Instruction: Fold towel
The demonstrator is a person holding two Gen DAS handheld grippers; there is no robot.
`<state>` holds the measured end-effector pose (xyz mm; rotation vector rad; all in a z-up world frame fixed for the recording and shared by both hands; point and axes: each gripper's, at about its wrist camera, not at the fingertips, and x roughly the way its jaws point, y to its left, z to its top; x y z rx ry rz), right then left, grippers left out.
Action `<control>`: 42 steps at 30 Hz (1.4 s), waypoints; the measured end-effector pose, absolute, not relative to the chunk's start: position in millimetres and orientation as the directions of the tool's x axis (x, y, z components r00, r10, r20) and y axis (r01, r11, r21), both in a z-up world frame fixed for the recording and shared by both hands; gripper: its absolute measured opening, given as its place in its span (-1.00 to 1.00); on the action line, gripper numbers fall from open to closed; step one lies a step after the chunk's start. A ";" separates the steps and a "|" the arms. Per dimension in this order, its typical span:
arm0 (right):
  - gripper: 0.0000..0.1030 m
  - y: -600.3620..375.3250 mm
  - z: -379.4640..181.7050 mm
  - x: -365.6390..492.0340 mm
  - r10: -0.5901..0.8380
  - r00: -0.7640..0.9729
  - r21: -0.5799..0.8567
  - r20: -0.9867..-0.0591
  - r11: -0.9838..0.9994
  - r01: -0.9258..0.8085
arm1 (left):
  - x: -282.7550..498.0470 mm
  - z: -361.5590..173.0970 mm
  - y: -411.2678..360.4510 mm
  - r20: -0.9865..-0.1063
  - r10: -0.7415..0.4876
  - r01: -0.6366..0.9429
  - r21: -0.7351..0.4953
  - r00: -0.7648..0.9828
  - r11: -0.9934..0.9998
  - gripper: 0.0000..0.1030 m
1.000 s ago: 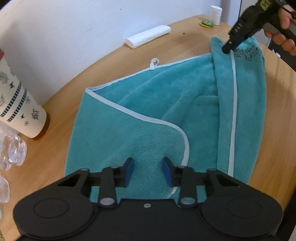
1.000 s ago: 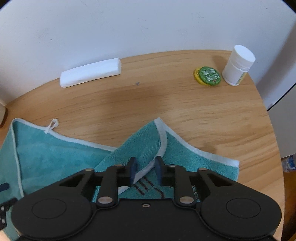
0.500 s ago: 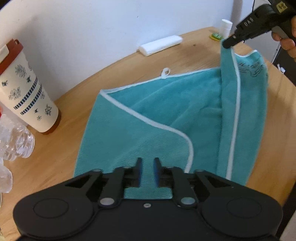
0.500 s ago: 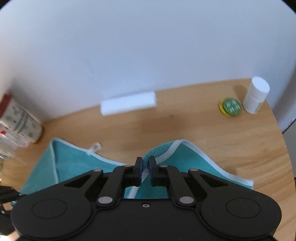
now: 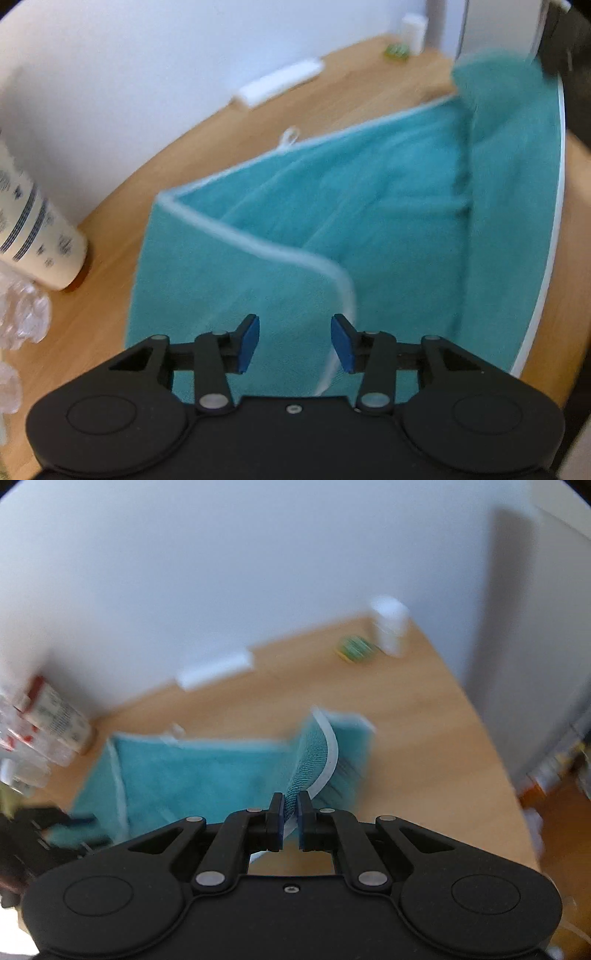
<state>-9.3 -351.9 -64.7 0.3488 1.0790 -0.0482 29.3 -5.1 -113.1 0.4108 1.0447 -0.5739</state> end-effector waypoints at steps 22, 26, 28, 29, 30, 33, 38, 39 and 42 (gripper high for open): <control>-0.85 -374.8 -130.0 -90.4 -0.051 0.270 0.069 -0.962 0.907 0.416 | 53.4 -146.9 -138.0 -0.889 -0.276 0.731 0.090 0.366 0.677 0.16; -0.55 -362.7 -118.7 -79.3 -0.086 0.240 -0.021 -0.967 0.965 0.261 | 54.8 -146.3 -137.9 -0.897 -0.260 0.727 0.093 0.357 0.680 0.16; -0.36 -366.0 -106.2 -75.2 -0.092 0.260 -0.034 -0.961 0.975 0.221 | 54.3 -145.3 -135.4 -0.901 -0.240 0.716 0.103 0.361 0.691 0.16; -0.35 -370.5 -96.9 -70.7 -0.110 0.283 -0.052 -0.953 0.977 0.206 | 53.5 -144.2 -133.2 -0.903 -0.231 0.710 0.107 0.362 0.696 0.16; -0.34 -374.5 -88.9 -63.8 -0.126 0.302 -0.070 -0.945 0.979 0.189 | 51.8 -142.4 -129.7 -0.903 -0.221 0.702 0.114 0.368 0.703 0.17; -0.31 -384.0 -74.6 -24.4 -0.147 0.381 -0.095 -0.913 0.984 0.153 | 47.8 -135.9 -111.7 -0.900 -0.201 0.660 0.119 0.388 0.742 0.17; -0.31 -365.6 -82.9 49.4 -0.055 0.451 -0.074 -0.891 0.997 -0.024 | 47.5 -143.6 -76.7 -0.928 -0.148 0.580 0.085 0.342 0.810 0.22; -0.31 -360.0 -86.7 64.2 -0.034 0.453 -0.069 -0.891 0.996 -0.061 | 47.5 -144.3 -73.1 -0.927 -0.155 0.569 0.073 0.342 0.819 0.23; -0.35 -344.1 -103.6 95.0 -0.022 0.441 -0.097 -0.897 0.984 -0.150 | 46.8 -145.8 -66.7 -0.925 -0.166 0.543 0.049 0.341 0.838 0.27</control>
